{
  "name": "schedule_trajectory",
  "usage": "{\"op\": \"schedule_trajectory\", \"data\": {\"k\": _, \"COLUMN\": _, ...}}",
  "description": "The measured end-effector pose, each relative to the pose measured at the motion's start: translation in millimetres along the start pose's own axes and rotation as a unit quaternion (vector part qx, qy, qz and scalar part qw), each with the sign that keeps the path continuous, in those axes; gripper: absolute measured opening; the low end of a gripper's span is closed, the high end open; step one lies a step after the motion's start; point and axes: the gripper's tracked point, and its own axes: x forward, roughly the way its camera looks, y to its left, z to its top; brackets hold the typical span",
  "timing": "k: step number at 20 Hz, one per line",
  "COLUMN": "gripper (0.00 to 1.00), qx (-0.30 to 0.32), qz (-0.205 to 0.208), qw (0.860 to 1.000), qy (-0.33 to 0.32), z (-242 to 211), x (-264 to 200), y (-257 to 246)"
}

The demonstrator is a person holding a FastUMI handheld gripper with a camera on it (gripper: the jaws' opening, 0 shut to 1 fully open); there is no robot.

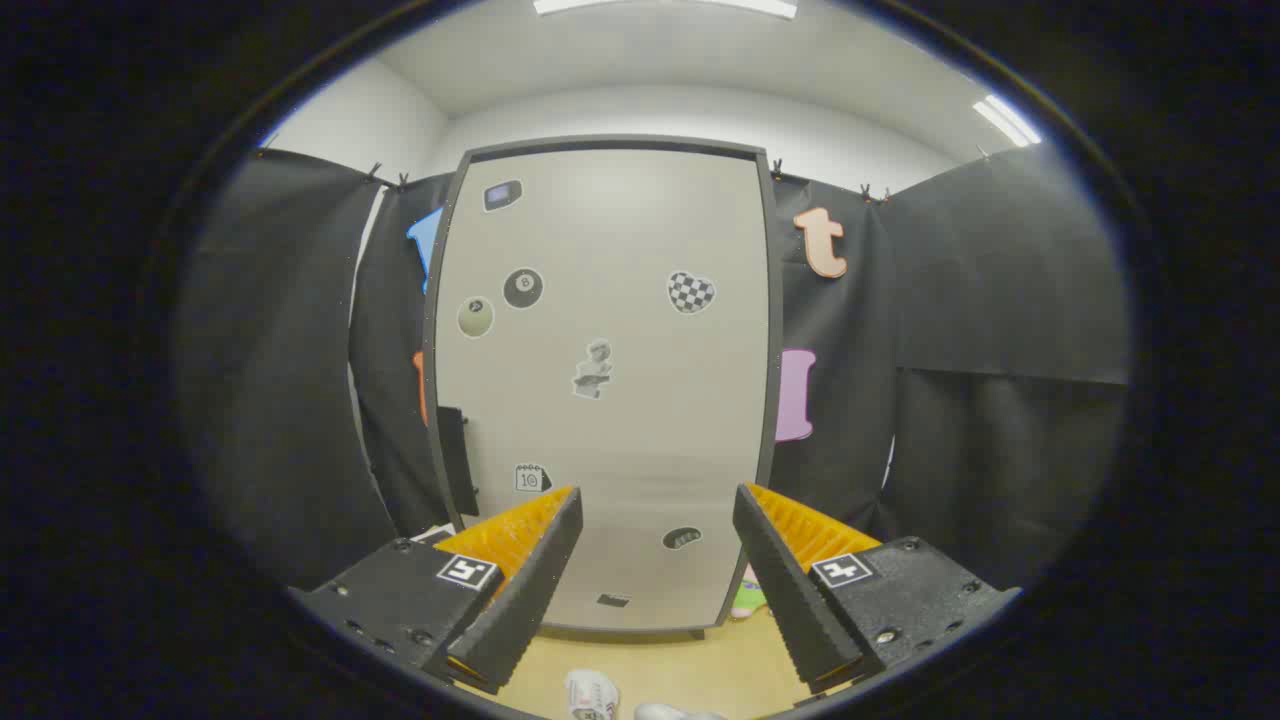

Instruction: Open the shoe cabinet door, grab the shoes and put them into the shoe cabinet, then close the shoe cabinet door.

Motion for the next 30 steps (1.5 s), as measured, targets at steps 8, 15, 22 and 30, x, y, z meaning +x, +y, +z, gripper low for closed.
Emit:
{"op": "schedule_trajectory", "data": {"k": 8, "gripper": 0.99, "qx": 0.002, "qz": 0.006, "qw": 1.0, "qy": 0.008, "z": -8, "x": 0, "y": 5}}
{"op": "schedule_trajectory", "data": {"k": 15, "gripper": 0.99, "qx": 0.006, "qz": 0.013, "qw": 1.0, "qy": 0.013, "z": -12, "x": 10, "y": 25}}
{"op": "schedule_trajectory", "data": {"k": 22, "gripper": 0.99, "qx": 0.008, "qz": 0.059, "qw": 0.998, "qy": 0.017, "z": -21, "x": 43, "y": 95}}
{"op": "schedule_trajectory", "data": {"k": 30, "gripper": 0.99, "qx": 0.016, "qz": 0.106, "qw": 0.994, "qy": 0.033, "z": -37, "x": 98, "y": 182}}
